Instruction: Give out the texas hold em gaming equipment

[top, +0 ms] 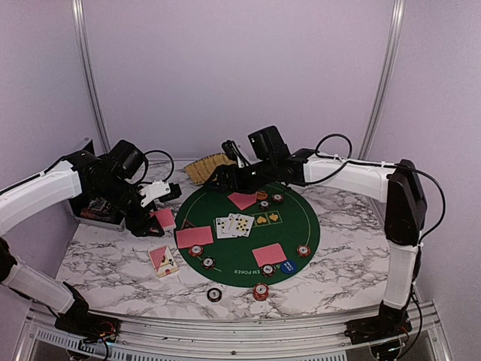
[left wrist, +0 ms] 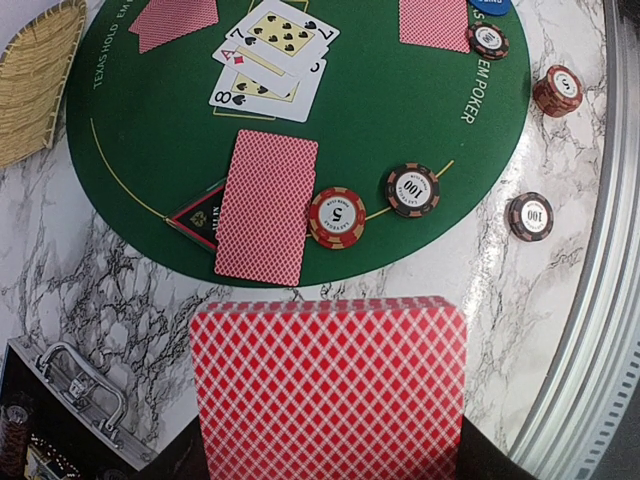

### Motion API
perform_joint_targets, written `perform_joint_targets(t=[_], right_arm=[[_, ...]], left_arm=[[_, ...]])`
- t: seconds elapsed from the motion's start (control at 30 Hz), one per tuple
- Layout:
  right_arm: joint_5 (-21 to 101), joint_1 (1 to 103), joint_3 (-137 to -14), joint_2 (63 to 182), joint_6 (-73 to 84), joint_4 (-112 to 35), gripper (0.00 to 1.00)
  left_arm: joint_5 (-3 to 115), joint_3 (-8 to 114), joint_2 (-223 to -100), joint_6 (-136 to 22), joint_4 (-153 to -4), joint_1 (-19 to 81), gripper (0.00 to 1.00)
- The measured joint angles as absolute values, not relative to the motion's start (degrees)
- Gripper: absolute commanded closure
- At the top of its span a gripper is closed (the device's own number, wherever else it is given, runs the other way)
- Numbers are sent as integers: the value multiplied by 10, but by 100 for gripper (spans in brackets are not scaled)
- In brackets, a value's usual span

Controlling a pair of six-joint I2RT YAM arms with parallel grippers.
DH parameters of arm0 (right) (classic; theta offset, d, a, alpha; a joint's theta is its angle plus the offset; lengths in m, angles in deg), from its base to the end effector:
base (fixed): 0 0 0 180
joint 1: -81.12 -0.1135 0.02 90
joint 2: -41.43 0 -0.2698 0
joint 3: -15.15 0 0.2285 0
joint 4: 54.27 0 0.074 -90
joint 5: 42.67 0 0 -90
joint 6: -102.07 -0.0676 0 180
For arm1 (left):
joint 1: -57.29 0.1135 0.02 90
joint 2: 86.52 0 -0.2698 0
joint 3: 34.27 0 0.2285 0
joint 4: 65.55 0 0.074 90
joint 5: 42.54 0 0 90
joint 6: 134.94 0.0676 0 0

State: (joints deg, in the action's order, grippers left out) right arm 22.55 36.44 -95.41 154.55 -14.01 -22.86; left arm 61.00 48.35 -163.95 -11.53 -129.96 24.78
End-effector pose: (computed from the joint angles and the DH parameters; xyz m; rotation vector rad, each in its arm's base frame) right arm 0.3118 0.3482 0.2758 -0.6454 2.2557 1.1353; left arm 0.2110 -0.1533 0.2775 1.4787 2.1250 -0.3016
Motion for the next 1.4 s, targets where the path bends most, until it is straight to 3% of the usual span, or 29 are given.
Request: perform_joint_targets(t=[0.67,1.4], right_arm=[[159,292,-965,1635,-370,-350,1],[102,273,-965,1666,-464,-459,1]], left_arm=[[620,484,-1640,-118,-1299,248,100],[620,484,-1640,-124,-1299,248,100]])
